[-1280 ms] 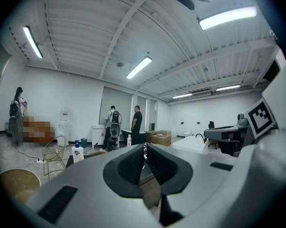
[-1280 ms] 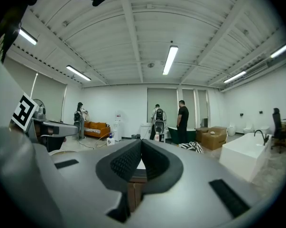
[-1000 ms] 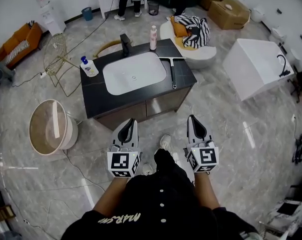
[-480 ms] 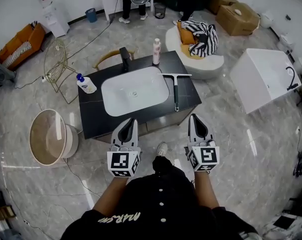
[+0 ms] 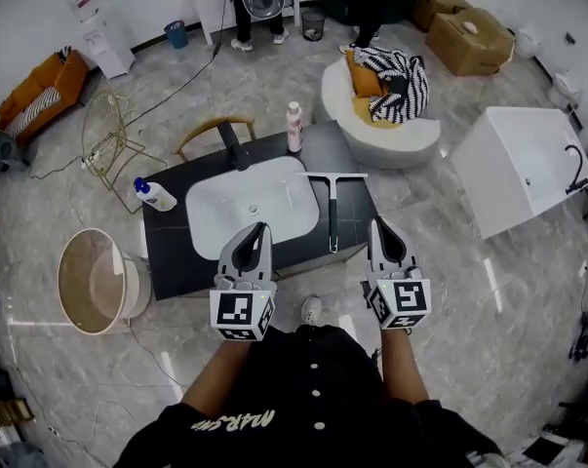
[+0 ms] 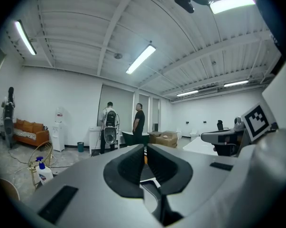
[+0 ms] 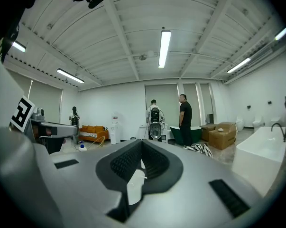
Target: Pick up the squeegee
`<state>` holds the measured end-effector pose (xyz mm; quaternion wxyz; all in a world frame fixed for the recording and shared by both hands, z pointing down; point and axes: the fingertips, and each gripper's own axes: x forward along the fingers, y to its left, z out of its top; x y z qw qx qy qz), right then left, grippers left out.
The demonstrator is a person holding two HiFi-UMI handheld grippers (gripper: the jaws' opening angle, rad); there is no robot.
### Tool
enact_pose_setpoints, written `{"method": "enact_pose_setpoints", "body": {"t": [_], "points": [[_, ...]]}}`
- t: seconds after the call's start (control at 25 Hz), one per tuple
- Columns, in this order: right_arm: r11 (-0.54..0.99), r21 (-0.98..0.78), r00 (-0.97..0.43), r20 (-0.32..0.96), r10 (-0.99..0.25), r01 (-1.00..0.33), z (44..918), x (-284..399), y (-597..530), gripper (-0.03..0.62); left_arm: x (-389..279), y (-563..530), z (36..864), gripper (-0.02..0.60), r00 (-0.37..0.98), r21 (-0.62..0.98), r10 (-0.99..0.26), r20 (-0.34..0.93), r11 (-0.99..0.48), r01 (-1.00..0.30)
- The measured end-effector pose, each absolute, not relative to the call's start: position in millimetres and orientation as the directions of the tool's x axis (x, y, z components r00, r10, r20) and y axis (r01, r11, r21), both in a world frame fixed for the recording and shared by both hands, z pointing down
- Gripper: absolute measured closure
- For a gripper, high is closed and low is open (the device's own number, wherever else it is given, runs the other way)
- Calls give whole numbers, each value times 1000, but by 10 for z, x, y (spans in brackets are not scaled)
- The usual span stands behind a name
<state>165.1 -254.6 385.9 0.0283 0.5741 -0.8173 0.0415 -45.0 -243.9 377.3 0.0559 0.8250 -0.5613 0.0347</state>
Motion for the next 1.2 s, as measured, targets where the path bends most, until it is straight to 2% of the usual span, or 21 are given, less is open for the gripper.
{"method": "enact_pose_setpoints", "body": {"t": [0.24,0.72,1.12,1.2], "points": [[352,-48,-355,117,-927,-935,3980,1689,-2834,597,-425,-2598,3941,560,339,63,-925,173,-333,-941],[321,-30,-322,159,-933,-946,4046,1516,-3237,597,-594,-3010,3931,560,380,79,-911,161,-372,-925],[306,-62,-306,386,-871,-950,4978,1379,-3536,594,-606,-3044,4348,560,436,107,-865,246,-423,-900],[298,-79,-300,461,-835,-951,5324,1386,-3622,550,-587,-3071,4460,560,449,118,-854,262,-433,-894]]}}
